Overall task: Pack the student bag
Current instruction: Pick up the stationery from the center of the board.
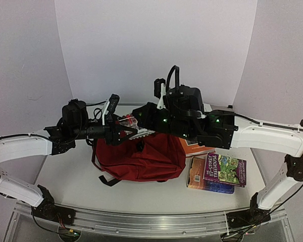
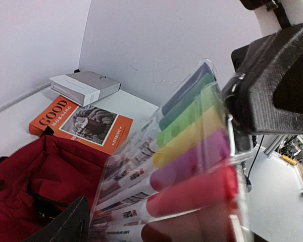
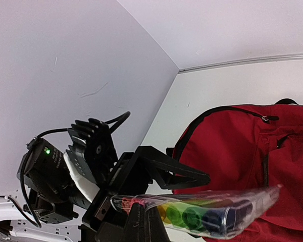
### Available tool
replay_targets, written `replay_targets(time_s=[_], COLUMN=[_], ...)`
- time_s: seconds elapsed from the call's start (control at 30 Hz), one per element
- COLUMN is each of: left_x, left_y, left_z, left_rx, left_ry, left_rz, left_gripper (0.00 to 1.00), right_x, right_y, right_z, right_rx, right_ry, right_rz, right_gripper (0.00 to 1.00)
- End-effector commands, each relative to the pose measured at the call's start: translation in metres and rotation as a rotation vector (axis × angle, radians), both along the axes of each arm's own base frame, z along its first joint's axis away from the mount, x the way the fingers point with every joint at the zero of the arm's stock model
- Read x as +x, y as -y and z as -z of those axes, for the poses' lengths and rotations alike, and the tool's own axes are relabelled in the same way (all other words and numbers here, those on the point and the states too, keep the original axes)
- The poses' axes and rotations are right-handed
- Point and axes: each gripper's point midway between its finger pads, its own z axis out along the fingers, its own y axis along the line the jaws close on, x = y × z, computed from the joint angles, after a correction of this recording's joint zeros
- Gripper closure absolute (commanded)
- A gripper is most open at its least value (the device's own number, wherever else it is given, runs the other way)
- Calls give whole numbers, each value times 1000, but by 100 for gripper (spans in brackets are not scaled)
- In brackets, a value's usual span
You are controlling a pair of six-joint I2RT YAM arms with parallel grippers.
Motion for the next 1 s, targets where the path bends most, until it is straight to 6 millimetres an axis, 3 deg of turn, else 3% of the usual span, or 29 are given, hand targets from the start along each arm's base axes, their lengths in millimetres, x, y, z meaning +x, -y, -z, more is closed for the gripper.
replay_targets(time_s=[0.0,0.43,0.7,0.83,0.87,0.97], left_x=[-4,-10,-9,-6,-3,9], left_y=[1,9,9,7,6,2], left_z=[-41,-39,-33,-28,-26,-12], left_rx=[-121,-125,-113,-100,-89,-26], left_ry=[85,15,-44,-84,-102,-182], left_rz=[18,87,76,45,28,-55], left_gripper=[36,67,98,100,100,100], right_x=[1,4,15,22,23,25], right_y=[0,5,18,28,31,45], right_z=[-31,-34,-19,-9,-8,-1], right_rx=[94,129,108,86,81,46], right_ry=[21,23,6,4,8,21], right_rz=[4,22,73,112,121,157], right_gripper=[100,100,100,99,92,57])
